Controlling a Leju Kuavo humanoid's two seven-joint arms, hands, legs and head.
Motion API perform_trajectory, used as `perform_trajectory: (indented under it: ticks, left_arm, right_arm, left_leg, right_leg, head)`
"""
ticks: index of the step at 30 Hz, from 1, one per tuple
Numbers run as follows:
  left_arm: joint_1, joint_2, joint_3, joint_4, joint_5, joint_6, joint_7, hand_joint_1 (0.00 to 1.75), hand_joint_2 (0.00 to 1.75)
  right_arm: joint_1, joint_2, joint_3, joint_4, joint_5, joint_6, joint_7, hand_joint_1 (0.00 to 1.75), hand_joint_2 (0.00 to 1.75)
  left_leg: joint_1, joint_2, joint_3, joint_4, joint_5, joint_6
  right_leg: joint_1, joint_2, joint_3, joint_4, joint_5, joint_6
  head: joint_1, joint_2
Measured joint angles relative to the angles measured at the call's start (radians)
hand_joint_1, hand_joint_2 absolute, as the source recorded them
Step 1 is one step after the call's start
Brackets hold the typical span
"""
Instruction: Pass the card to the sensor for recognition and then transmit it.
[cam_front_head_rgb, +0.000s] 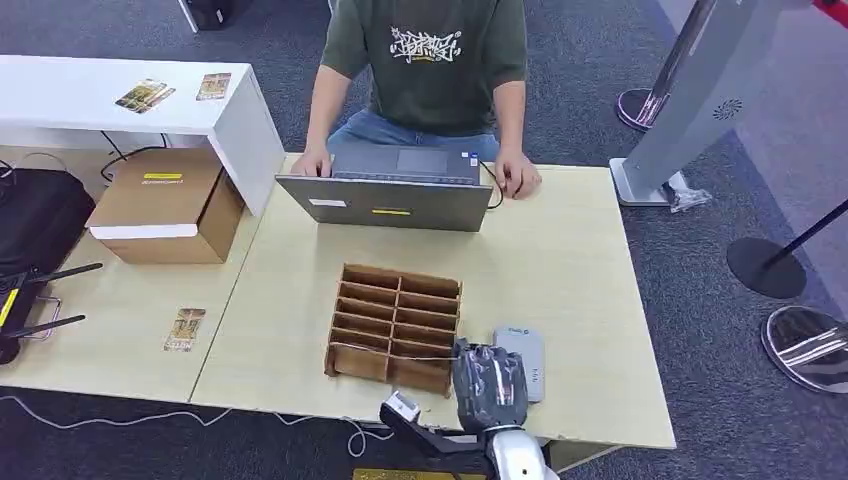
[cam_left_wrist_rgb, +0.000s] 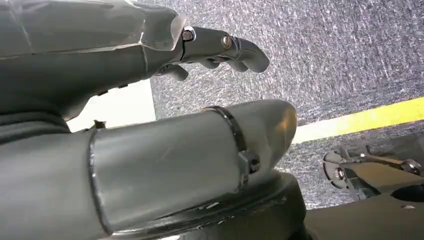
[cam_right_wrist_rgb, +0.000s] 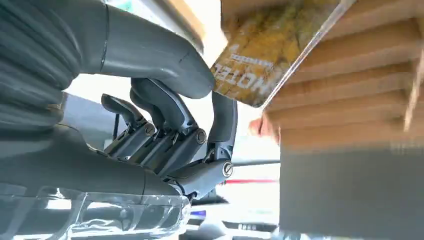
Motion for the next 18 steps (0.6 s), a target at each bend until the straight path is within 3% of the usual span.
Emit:
perform_trajectory:
  ticks: [7, 18]
  left_arm:
    - [-0.003, -0.001, -0.001, 0.000, -0.018, -0.011, 0.002, 0.00, 0.00]
    - [-0.013, 0.000, -0.012, 0.000, -0.026, -0.018, 0.010, 0.00, 0.00]
  right_arm:
    - [0.022, 0.000, -0.020, -0.115, 0.014, -0.071, -0.032, 1.75, 1.75]
    - [0.034, 0.010, -0.040, -0.157, 0.015, -0.079, -0.043, 1.75, 1.75]
  left_leg:
    - [0.000, 0.000, 0.000, 0.000, 0.000, 0.000]
    - [0.000, 0.000, 0.000, 0.000, 0.000, 0.000]
  right_leg:
    - [0.000, 0.000, 0.000, 0.000, 0.000, 0.000]
    - [0.000, 0.000, 0.000, 0.000, 0.000, 0.000]
  head:
    - [0.000, 0.000]
    - [0.000, 0.000]
